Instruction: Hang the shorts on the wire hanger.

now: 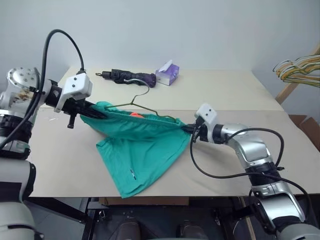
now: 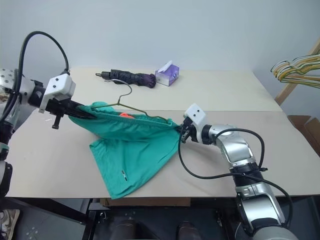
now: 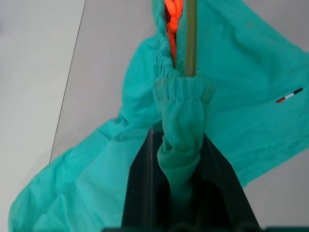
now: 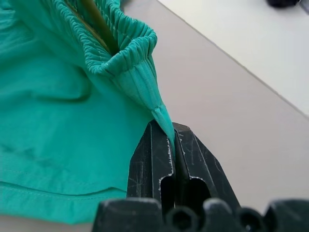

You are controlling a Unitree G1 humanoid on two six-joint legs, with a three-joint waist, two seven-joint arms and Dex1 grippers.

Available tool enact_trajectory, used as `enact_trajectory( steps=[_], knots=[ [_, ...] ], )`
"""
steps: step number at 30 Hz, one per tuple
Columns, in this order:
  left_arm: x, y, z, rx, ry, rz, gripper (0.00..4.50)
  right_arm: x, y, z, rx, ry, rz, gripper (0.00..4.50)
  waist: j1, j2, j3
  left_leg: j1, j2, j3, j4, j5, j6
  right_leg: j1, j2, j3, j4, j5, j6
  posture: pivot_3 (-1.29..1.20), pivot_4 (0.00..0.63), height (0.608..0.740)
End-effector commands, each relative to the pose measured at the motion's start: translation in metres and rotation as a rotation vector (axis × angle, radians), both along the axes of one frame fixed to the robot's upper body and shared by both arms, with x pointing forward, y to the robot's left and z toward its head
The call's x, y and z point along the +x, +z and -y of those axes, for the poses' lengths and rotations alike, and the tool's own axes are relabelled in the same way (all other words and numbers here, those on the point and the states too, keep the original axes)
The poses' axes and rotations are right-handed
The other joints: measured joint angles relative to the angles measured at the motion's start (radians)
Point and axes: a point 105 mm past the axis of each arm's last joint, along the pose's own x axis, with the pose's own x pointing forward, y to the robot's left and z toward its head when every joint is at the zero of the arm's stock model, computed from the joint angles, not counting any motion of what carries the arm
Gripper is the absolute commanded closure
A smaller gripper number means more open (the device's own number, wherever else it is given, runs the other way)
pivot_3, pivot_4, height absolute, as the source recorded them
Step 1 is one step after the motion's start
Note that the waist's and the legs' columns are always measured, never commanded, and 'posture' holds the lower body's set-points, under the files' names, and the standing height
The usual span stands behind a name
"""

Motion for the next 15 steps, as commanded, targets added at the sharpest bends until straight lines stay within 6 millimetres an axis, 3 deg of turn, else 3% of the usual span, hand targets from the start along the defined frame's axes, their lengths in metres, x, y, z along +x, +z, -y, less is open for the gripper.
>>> enact_trajectory(
  steps=[1, 9, 15],
  knots=[
    [0.003, 0.012, -0.005, 0.033, 0.015, 0.065, 4.46, -0.001, 0.055, 0.004, 0.028, 0.016, 0.119, 4.49, -0.002, 0.000, 0.000, 0.000, 0.000, 0.000, 0.000, 0.000, 0.000, 0.000, 0.000, 0.000, 0.000, 0.000, 0.000, 0.13, 0.000, 0.740],
    [0.007, 0.015, 0.012, -0.054, -0.005, 0.092, 4.46, -0.011, 0.072, -0.016, -0.264, 0.151, 0.253, 4.49, -0.003, 0.000, 0.000, 0.000, 0.000, 0.000, 0.000, 0.000, 0.000, 0.000, 0.000, 0.000, 0.000, 0.000, 0.000, 0.12, 0.000, 0.740],
    [0.011, 0.015, 0.018, -0.078, 0.004, 0.117, 4.46, -0.006, 0.096, -0.033, -0.351, 0.170, 0.342, 4.49, -0.006, 0.000, 0.000, 0.000, 0.000, 0.000, 0.000, 0.000, 0.000, -0.001, 0.000, 0.000, 0.001, 0.000, 0.000, 0.12, 0.000, 0.740]
  ],
)
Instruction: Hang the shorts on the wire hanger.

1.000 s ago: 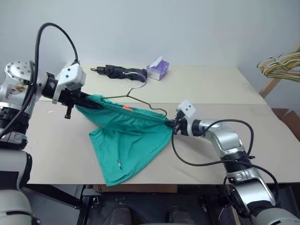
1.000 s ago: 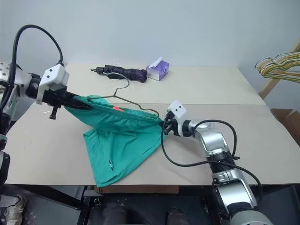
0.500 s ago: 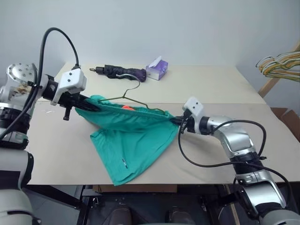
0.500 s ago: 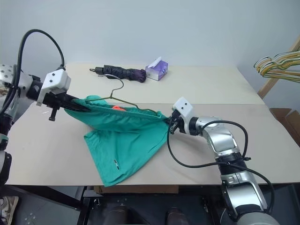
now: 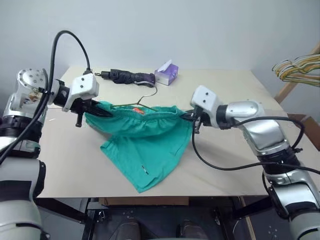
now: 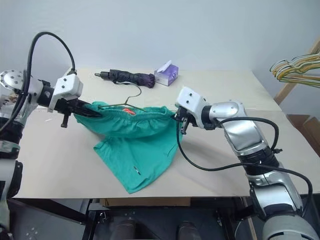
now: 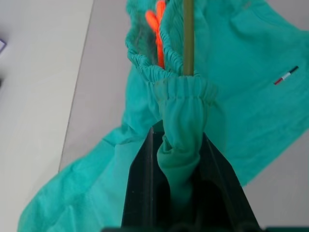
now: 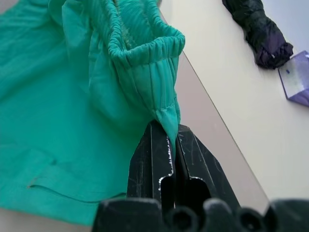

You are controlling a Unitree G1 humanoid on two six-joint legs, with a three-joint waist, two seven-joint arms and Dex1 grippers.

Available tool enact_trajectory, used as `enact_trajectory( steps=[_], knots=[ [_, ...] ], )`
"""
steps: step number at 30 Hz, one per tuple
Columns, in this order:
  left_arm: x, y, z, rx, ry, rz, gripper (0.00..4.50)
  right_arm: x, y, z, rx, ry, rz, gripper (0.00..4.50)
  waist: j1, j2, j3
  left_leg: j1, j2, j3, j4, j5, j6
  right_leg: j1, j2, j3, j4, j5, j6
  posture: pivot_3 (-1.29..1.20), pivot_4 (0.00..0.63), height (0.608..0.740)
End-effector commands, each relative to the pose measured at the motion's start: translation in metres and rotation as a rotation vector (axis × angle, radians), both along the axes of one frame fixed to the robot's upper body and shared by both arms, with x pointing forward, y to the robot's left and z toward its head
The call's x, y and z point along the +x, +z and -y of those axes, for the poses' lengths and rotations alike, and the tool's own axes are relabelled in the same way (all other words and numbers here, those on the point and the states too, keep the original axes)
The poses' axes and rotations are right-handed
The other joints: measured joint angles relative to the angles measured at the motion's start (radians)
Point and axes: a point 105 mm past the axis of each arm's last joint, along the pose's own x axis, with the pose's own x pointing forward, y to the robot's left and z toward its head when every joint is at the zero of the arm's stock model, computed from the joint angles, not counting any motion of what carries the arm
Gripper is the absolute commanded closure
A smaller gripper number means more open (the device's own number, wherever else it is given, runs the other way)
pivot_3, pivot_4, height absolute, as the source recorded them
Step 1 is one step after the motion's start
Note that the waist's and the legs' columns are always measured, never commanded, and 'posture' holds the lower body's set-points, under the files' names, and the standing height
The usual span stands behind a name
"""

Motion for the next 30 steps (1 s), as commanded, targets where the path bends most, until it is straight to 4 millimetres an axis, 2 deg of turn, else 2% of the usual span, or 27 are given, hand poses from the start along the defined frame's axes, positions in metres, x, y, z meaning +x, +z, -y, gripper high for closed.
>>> enact_trajectory(
  steps=[1, 4, 8, 13, 18, 23, 26, 30],
  knots=[
    [0.001, 0.012, 0.002, -0.021, -0.001, 0.053, 4.46, 0.001, 0.033, -0.010, -0.039, 0.030, 0.129, 4.49, -0.001, 0.000, 0.000, 0.000, 0.000, 0.000, 0.000, 0.000, 0.000, 0.000, 0.000, 0.000, 0.000, 0.000, 0.000, 0.12, 0.000, 0.740],
    [0.000, 0.008, 0.005, -0.024, -0.011, 0.050, 4.46, -0.002, 0.042, -0.018, -0.071, 0.084, 0.175, 4.49, 0.000, 0.000, 0.000, 0.000, 0.000, 0.000, 0.000, 0.000, 0.000, 0.000, 0.000, 0.000, -0.001, 0.000, 0.000, 0.12, 0.000, 0.740],
    [0.000, 0.011, 0.008, -0.055, -0.015, 0.059, 4.46, -0.007, 0.040, -0.026, -0.115, 0.151, 0.182, 4.49, 0.002, 0.000, 0.000, 0.000, 0.000, 0.000, 0.000, 0.000, 0.000, 0.000, 0.000, 0.000, 0.000, 0.000, 0.000, 0.12, 0.000, 0.740],
    [0.000, 0.015, 0.007, -0.085, -0.012, 0.067, 4.46, -0.005, 0.027, -0.024, -0.179, 0.169, 0.145, 4.49, 0.003, 0.000, 0.000, -0.001, 0.000, 0.000, 0.000, 0.000, 0.000, 0.000, 0.000, 0.000, 0.000, 0.000, 0.000, 0.13, 0.000, 0.740],
    [-0.003, 0.008, 0.007, -0.062, -0.025, 0.057, 4.46, 0.000, 0.028, -0.022, -0.182, 0.149, 0.171, 4.49, 0.003, 0.000, 0.000, 0.000, 0.000, 0.000, 0.000, 0.000, 0.000, 0.000, 0.000, 0.000, 0.000, 0.000, 0.000, 0.13, 0.000, 0.740],
    [-0.004, 0.012, 0.013, -0.096, -0.035, 0.062, 4.46, -0.001, 0.029, -0.027, -0.178, 0.178, 0.184, 4.49, 0.003, 0.000, 0.000, 0.000, 0.000, 0.000, 0.000, 0.000, 0.000, 0.000, 0.000, 0.000, 0.000, 0.000, 0.000, 0.13, 0.000, 0.740],
    [-0.004, 0.014, 0.015, -0.101, -0.039, 0.065, 4.46, -0.001, 0.029, -0.030, -0.185, 0.196, 0.202, 3.81, 0.003, 0.000, 0.000, 0.000, 0.000, 0.000, 0.000, 0.000, 0.000, 0.000, 0.000, 0.000, 0.000, 0.000, 0.000, 0.13, 0.000, 0.740],
    [-0.003, 0.016, 0.015, -0.113, -0.038, 0.071, 4.46, -0.004, 0.026, -0.032, -0.203, 0.232, 0.214, 2.57, 0.003, 0.000, 0.000, 0.000, 0.000, 0.000, 0.000, 0.000, 0.000, 0.000, 0.000, 0.000, 0.000, 0.000, 0.000, 0.13, 0.000, 0.740]
  ],
)
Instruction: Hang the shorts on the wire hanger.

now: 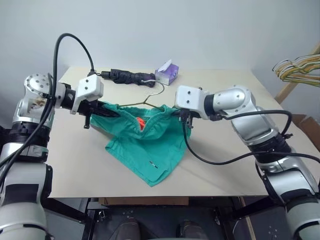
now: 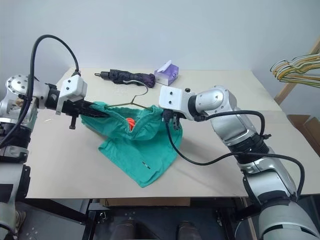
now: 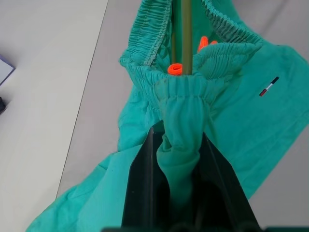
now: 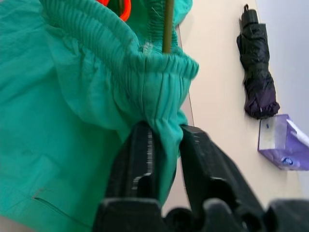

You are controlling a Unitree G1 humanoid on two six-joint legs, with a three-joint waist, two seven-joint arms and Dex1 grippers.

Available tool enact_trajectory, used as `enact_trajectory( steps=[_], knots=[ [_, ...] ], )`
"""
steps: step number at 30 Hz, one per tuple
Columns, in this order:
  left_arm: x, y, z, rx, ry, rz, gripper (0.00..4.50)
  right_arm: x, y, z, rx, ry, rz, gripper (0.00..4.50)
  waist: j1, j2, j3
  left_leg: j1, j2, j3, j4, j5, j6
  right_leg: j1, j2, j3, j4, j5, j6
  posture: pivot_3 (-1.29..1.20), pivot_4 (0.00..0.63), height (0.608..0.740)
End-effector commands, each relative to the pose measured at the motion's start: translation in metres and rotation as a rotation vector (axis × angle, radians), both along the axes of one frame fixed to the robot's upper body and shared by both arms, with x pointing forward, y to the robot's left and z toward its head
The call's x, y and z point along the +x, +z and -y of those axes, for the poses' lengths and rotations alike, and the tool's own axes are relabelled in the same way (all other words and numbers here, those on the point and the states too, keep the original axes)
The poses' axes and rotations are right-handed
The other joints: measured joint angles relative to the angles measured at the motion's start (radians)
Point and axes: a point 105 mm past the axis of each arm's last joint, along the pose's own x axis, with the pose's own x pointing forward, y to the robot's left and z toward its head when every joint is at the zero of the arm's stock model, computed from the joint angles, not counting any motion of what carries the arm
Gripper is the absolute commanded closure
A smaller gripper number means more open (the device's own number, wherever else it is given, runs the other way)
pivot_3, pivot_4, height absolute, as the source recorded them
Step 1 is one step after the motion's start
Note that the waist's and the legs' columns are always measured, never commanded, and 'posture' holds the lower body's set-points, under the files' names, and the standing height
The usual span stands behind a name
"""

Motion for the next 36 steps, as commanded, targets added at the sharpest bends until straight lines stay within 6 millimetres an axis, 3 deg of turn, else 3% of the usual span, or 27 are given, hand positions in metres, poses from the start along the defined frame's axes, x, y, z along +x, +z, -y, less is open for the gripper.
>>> enact_trajectory(
  steps=[1, 4, 9, 19, 22, 27, 29, 34, 35, 36],
  knots=[
    [-0.001, 0.022, 0.003, -0.041, -0.018, 0.071, 4.46, -0.001, 0.016, -0.003, -0.004, 0.037, 0.078, 2.28, 0.000, 0.000, 0.000, 0.000, 0.000, 0.000, 0.000, 0.000, 0.000, 0.000, 0.000, 0.000, 0.000, 0.000, 0.000, 0.13, 0.000, 0.740],
    [0.000, 0.023, 0.001, -0.037, -0.011, 0.075, 4.46, 0.003, 0.016, 0.000, -0.004, 0.033, 0.090, 1.47, 0.000, 0.000, 0.000, 0.000, 0.000, 0.000, 0.000, 0.000, 0.000, 0.000, 0.000, 0.000, 0.000, 0.000, 0.000, 0.13, 0.000, 0.740],
    [0.000, 0.024, 0.000, -0.030, -0.012, 0.078, 4.46, 0.001, 0.018, 0.000, 0.025, 0.070, 0.049, 1.47, 0.000, 0.000, 0.000, 0.000, 0.000, 0.000, 0.000, 0.000, 0.000, 0.000, 0.000, 0.000, 0.000, 0.000, 0.000, 0.14, 0.000, 0.740],
    [-0.006, 0.028, 0.001, -0.041, -0.052, 0.079, 4.46, 0.005, 0.021, 0.008, 0.213, 0.014, -0.243, 1.47, 0.001, 0.000, 0.000, 0.000, 0.000, 0.000, 0.000, 0.000, 0.000, 0.001, 0.000, 0.000, 0.000, 0.000, 0.000, 0.14, 0.000, 0.740],
    [-0.007, 0.029, 0.002, -0.049, -0.060, 0.075, 4.46, 0.006, 0.017, 0.007, 0.202, 0.019, -0.248, 2.06, 0.002, 0.000, 0.000, 0.000, 0.000, 0.000, 0.000, 0.000, 0.000, 0.000, 0.000, 0.000, 0.000, 0.000, 0.000, 0.14, 0.000, 0.740],
    [-0.009, 0.028, 0.005, -0.057, -0.075, 0.071, 4.46, 0.007, 0.010, 0.004, 0.191, 0.032, -0.250, 3.82, 0.002, 0.000, 0.000, 0.000, 0.000, 0.000, 0.000, 0.000, 0.000, 0.000, 0.000, 0.000, 0.000, 0.000, 0.000, 0.14, 0.000, 0.740],
    [-0.009, 0.028, 0.004, -0.055, -0.072, 0.071, 4.46, 0.007, 0.008, 0.004, 0.186, 0.034, -0.245, 4.32, 0.001, 0.000, 0.000, 0.000, 0.000, 0.000, 0.000, 0.000, 0.000, 0.000, 0.000, 0.000, 0.000, 0.000, 0.000, 0.14, 0.000, 0.740],
    [-0.005, 0.026, 0.004, -0.068, -0.058, 0.079, 4.46, 0.007, 0.006, 0.005, 0.176, 0.041, -0.223, 4.33, 0.002, 0.000, 0.000, 0.000, 0.000, 0.000, 0.000, 0.000, 0.000, 0.000, 0.000, 0.000, 0.000, 0.000, 0.000, 0.13, 0.000, 0.740],
    [-0.004, 0.027, 0.005, -0.092, -0.061, 0.080, 3.92, 0.007, 0.006, 0.005, 0.173, 0.039, -0.218, 4.33, 0.002, 0.000, 0.000, 0.000, 0.000, 0.000, 0.000, 0.000, 0.000, 0.000, 0.000, 0.000, 0.000, 0.000, 0.000, 0.13, 0.000, 0.740],
    [-0.004, 0.027, 0.006, -0.107, -0.063, 0.081, 3.75, 0.007, 0.005, 0.006, 0.171, 0.038, -0.216, 4.33, 0.002, 0.000, 0.000, 0.000, 0.000, 0.000, 0.000, 0.000, 0.000, 0.000, 0.000, 0.000, 0.000, 0.000, 0.000, 0.13, 0.000, 0.740]
  ],
)
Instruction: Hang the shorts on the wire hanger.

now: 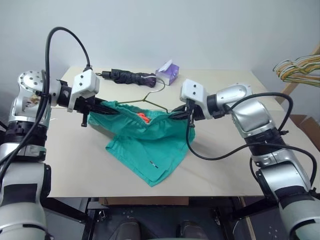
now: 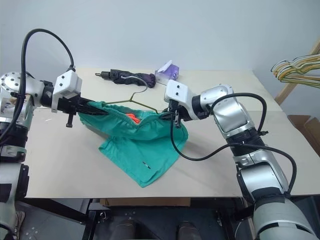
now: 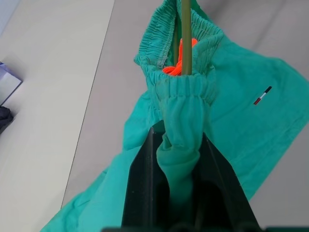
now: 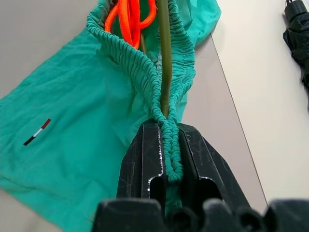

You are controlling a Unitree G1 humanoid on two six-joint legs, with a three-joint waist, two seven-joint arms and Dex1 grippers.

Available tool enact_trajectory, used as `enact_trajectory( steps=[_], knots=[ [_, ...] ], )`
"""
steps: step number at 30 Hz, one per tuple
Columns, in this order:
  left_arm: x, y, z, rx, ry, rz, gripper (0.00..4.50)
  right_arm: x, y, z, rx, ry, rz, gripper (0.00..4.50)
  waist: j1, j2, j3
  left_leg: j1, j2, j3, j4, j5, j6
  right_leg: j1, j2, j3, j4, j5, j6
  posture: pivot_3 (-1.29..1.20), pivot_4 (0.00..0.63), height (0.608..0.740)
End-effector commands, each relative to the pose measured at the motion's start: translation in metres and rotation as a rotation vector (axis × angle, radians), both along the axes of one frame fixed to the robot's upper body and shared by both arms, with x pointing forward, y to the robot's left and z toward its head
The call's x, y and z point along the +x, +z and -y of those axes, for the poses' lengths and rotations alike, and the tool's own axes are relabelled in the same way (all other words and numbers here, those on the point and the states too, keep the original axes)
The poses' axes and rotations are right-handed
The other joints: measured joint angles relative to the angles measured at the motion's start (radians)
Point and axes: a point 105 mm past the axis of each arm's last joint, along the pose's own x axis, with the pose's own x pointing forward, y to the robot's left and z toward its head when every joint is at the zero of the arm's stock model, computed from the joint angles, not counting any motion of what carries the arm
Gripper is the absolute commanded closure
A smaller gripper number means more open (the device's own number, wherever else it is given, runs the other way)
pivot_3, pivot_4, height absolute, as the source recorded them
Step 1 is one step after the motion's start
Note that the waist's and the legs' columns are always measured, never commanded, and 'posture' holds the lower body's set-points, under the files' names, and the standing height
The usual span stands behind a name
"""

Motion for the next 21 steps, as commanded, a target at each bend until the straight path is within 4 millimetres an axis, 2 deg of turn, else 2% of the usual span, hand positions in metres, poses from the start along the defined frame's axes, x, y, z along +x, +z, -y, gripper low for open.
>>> enact_trajectory(
  steps=[1, 2, 5, 6, 10, 12, 15, 18, 21],
  knots=[
    [0.003, 0.018, 0.007, -0.079, -0.023, 0.069, 3.52, 0.001, 0.014, 0.000, 0.022, -0.005, 0.070, 4.33, 0.000, 0.000, 0.000, 0.000, 0.000, 0.000, 0.000, 0.000, 0.000, 0.000, 0.000, 0.000, 0.000, 0.000, 0.000, 0.12, 0.000, 0.740],
    [0.004, 0.018, 0.007, -0.084, -0.018, 0.076, 3.29, 0.001, 0.014, 0.001, 0.023, -0.009, 0.069, 4.33, 0.000, 0.000, 0.000, 0.000, 0.000, 0.000, 0.000, 0.000, 0.000, 0.000, 0.000, 0.000, 0.000, 0.000, 0.000, 0.12, 0.000, 0.740],
    [0.006, 0.023, 0.006, -0.113, -0.007, 0.088, 2.23, -0.001, 0.014, 0.005, 0.024, -0.025, 0.061, 4.34, -0.001, 0.000, 0.000, 0.000, 0.000, 0.000, 0.000, 0.000, 0.000, 0.000, 0.000, 0.000, 0.000, 0.000, 0.000, 0.11, 0.000, 0.740],
    [0.006, 0.027, 0.004, -0.126, 0.000, 0.094, 2.05, -0.001, 0.013, 0.009, 0.020, -0.037, 0.056, 4.34, -0.002, 0.000, 0.000, 0.000, 0.000, 0.000, 0.000, 0.000, 0.000, 0.000, 0.000, 0.000, 0.000, 0.000, 0.000, 0.11, 0.000, 0.740],
    [0.006, 0.034, -0.010, -0.126, 0.035, 0.119, 0.70, -0.002, 0.014, 0.023, 0.035, -0.104, 0.035, 4.34, -0.005, 0.000, 0.000, 0.000, 0.000, 0.000, 0.000, 0.000, 0.000, 0.000, 0.000, 0.000, 0.000, 0.000, 0.000, 0.09, 0.000, 0.740],
    [0.011, 0.041, -0.022, -0.138, 0.107, 0.159, 0.03, -0.004, 0.015, 0.033, 0.037, -0.143, 0.029, 4.34, -0.007, 0.000, 0.000, 0.000, 0.000, 0.000, 0.000, 0.000, 0.000, 0.000, 0.000, 0.000, 0.000, 0.000, 0.000, 0.08, 0.000, 0.740],
    [0.014, 0.055, -0.029, -0.210, 0.153, 0.202, 0.00, -0.007, 0.016, 0.044, 0.044, -0.197, 0.012, 4.34, -0.008, 0.000, 0.000, 0.000, 0.000, 0.000, 0.000, 0.000, 0.000, 0.000, 0.000, 0.000, 0.000, 0.000, 0.000, 0.08, 0.000, 0.740],
    [0.005, 0.073, -0.023, -0.382, 0.107, 0.188, 0.00, -0.010, 0.016, 0.065, 0.071, -0.344, -0.044, 4.34, -0.010, 0.000, 0.000, 0.000, 0.000, 0.000, 0.000, 0.000, 0.000, 0.000, 0.000, 0.000, 0.000, 0.000, 0.000, 0.05, 0.000, 0.740],
    [-0.003, 0.065, -0.014, -0.467, 0.073, 0.139, 0.00, -0.011, 0.021, 0.091, 0.146, -0.564, -0.121, 4.34, -0.012, 0.000, 0.000, -0.001, 0.000, 0.000, 0.000, 0.000, 0.000, 0.000, 0.000, 0.000, 0.000, 0.000, 0.000, 0.04, 0.000, 0.740]
  ],
)
